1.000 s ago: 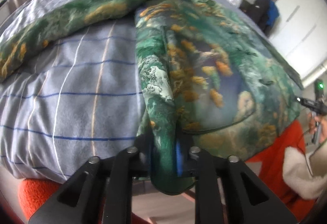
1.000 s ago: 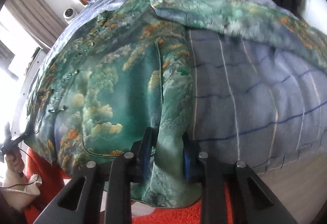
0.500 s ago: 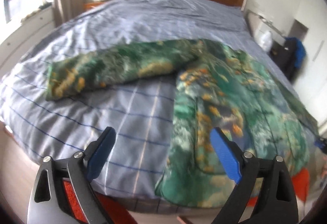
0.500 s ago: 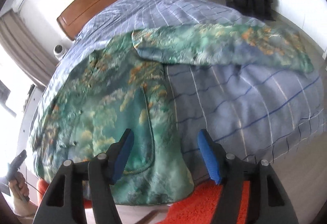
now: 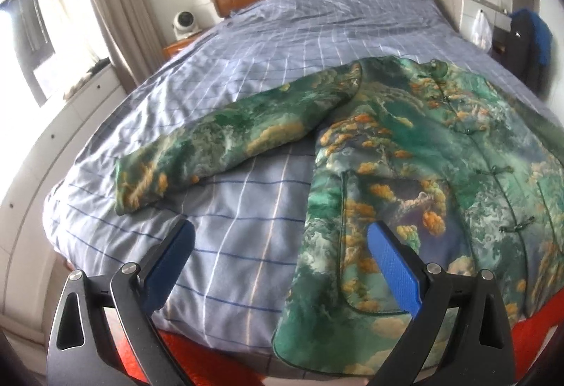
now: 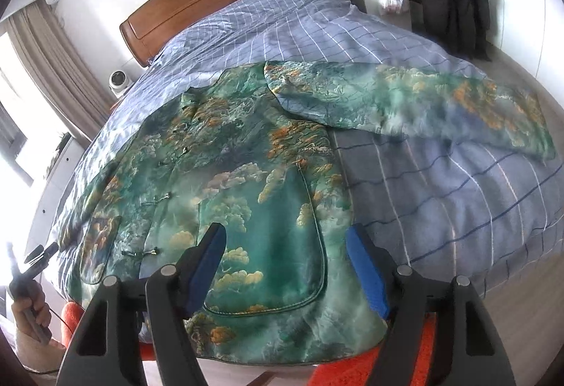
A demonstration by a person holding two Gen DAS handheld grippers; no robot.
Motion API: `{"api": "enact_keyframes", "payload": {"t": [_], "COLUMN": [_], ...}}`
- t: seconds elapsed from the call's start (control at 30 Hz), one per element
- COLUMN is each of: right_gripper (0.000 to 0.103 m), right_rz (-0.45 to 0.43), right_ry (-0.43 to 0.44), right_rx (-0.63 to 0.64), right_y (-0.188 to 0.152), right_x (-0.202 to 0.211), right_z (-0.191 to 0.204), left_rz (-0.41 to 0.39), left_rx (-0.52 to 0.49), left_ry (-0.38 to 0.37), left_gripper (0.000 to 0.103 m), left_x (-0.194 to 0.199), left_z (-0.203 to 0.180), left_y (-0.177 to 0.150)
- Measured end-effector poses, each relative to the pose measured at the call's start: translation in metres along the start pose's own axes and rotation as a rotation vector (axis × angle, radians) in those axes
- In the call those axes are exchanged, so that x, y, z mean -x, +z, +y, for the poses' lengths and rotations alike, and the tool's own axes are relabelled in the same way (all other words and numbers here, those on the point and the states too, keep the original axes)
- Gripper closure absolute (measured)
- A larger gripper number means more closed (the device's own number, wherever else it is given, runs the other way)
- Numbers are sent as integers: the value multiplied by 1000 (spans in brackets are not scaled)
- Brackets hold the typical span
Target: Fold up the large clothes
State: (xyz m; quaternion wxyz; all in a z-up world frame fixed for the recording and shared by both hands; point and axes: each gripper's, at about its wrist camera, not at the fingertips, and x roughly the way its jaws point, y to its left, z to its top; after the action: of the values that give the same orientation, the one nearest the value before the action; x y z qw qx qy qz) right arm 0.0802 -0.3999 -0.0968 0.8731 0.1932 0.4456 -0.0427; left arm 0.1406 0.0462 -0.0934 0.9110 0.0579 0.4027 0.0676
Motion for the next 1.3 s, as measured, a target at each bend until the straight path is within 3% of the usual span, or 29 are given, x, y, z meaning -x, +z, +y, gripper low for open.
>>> {"api": "enact_keyframes", "payload": {"t": [0.27,0.33,0.43,0.57,0.67,0.87,1.07,1.13,1.17,1.2,1.3], "right_gripper": [33,33,33,33,33,33,35,45,62,87,92], "right_rz": [7,-1,-31,-158,-181,-135,-282,-293,-286,-273,-285], "right_ry": [-8,-6,-17,-93,-83,75,15,0,-30,-75,-134], "right_rx": [-70,-111,-192,-362,-500,-781,-984,-981,-963,-938,-875], "right_y": [0,2,12,41,50,35,29,36,42,48,72], "right_x": [-6,-7,-3,33,48,17,-5,-13,-16,-18,-6], "right_z": [-24,-37,-72,-147,-198,-255,-301,-307,-308,-306,-281], "left_rz": [9,21,50,97,101,124,73,93,115,126,146], "left_rx": [-10,-5,29,17,58,181,171,189,212,226,288], "left_ry": [10,-21,-129,-166,-197,-241,-173,-165,-164,-165,-186], "left_gripper": [3,1,1,1,1,1,1,1,1,1,1], "left_x": [-2,-5,-10,-16,-16,-19,-8,-12,-18,-20,-26], "left_z": [-3,-2,4,5,9,18,25,29,33,35,44], "left_y": [0,-2,-10,-21,-26,-23,-22,-26,-29,-31,-38]}}
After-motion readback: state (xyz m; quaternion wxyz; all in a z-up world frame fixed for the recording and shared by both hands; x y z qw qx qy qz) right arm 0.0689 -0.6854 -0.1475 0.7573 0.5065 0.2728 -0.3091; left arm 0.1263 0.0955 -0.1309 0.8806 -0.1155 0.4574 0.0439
